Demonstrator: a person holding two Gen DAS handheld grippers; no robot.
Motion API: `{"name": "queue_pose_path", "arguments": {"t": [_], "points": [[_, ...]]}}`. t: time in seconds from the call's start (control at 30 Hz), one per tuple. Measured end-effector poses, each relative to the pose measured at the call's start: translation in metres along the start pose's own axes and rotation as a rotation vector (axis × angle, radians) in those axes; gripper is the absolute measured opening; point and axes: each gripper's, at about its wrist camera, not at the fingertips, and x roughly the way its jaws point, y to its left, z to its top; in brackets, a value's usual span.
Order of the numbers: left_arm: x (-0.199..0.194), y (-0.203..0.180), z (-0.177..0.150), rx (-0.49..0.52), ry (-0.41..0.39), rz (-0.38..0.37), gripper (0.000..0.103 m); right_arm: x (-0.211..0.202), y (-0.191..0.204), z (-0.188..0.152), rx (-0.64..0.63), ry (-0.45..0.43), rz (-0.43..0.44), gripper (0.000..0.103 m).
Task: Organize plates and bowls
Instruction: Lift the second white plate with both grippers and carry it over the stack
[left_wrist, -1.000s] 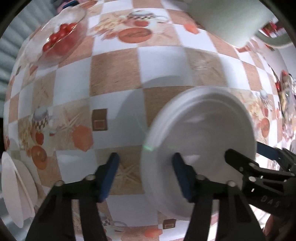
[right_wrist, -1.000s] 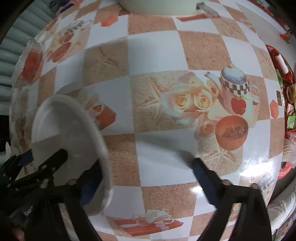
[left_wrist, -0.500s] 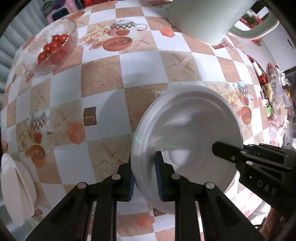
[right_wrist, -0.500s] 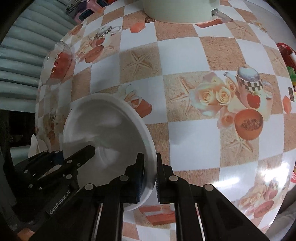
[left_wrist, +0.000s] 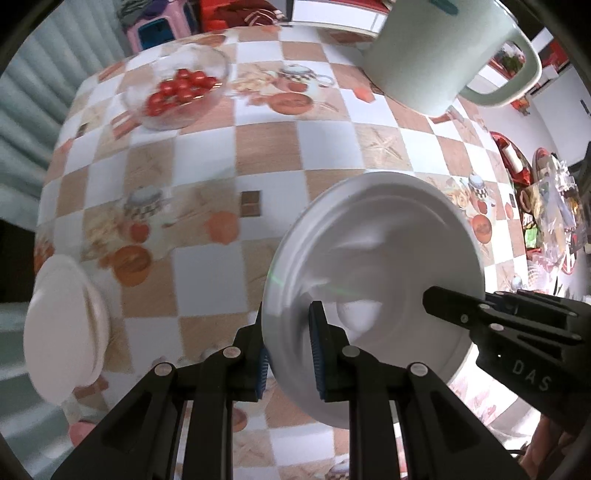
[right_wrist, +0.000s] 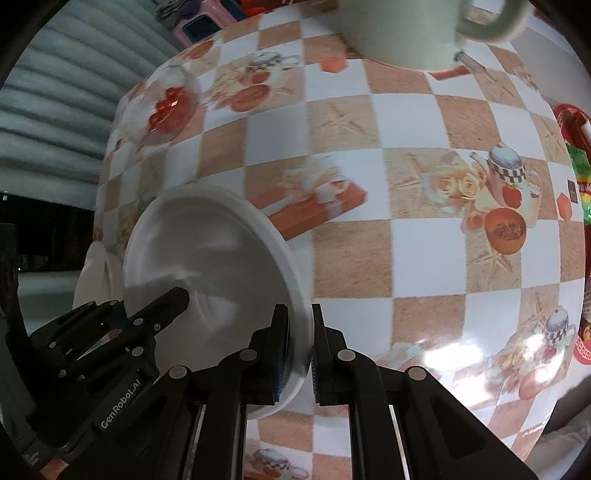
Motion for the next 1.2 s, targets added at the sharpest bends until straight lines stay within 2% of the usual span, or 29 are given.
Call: {"name": "queue_pose_path", "arguments": {"t": [0.27,0.7,0.97,1.2], "points": [[-0.036,0.048,-0.034,-0.080,-0.029,0.017,0.021,-0.005,0.058,-0.015,-0.093,-0.002,-0.018,0.013],[-0.079,0.139,-0.067,-0.230,-0.092,0.053,0.021,-0.002,0.165,-0.028,-0.259,-0.008,-0.028,0.013],[-0.086,0.189,-0.080,-0.316,-0.106,0.077,0.021,0.014,0.222,-0.028,-0.329,0.006,-0.015,0.013],[-0.081,0.221,-0.084,-0.363,-0.098,0.085,0.022,0.033,0.255,-0.023,-0.359,0.021,-0.021,0.013]]}}
